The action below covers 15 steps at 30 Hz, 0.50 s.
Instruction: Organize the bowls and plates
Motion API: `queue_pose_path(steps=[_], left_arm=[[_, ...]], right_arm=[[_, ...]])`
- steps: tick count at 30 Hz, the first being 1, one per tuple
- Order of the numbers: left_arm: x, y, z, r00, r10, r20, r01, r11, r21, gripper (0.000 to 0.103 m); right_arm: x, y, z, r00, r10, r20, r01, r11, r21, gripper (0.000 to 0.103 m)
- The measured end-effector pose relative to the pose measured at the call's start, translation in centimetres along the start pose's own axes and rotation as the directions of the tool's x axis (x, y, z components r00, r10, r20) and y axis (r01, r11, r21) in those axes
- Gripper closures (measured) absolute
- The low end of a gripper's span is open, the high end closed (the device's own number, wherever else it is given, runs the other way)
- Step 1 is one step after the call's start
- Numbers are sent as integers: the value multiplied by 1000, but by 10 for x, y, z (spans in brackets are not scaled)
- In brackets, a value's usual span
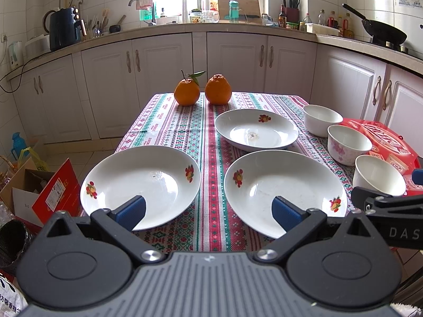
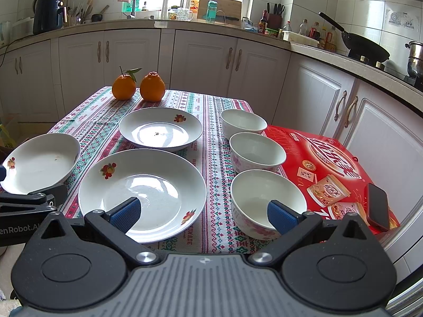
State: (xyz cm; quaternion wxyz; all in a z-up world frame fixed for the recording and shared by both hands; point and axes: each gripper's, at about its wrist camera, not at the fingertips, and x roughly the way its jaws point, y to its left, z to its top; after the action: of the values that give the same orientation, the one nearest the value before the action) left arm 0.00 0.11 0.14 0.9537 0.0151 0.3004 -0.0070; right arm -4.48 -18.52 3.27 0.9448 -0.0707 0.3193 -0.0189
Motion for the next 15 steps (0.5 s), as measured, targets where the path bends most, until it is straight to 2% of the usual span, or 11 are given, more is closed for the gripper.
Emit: queue_pose_path(steps=[15], left_arm=[[8, 3, 0, 1000, -11, -4, 11, 1000, 5, 2]], right_arm=[[5, 2, 2, 1000, 15, -5, -15, 1000, -25, 0]])
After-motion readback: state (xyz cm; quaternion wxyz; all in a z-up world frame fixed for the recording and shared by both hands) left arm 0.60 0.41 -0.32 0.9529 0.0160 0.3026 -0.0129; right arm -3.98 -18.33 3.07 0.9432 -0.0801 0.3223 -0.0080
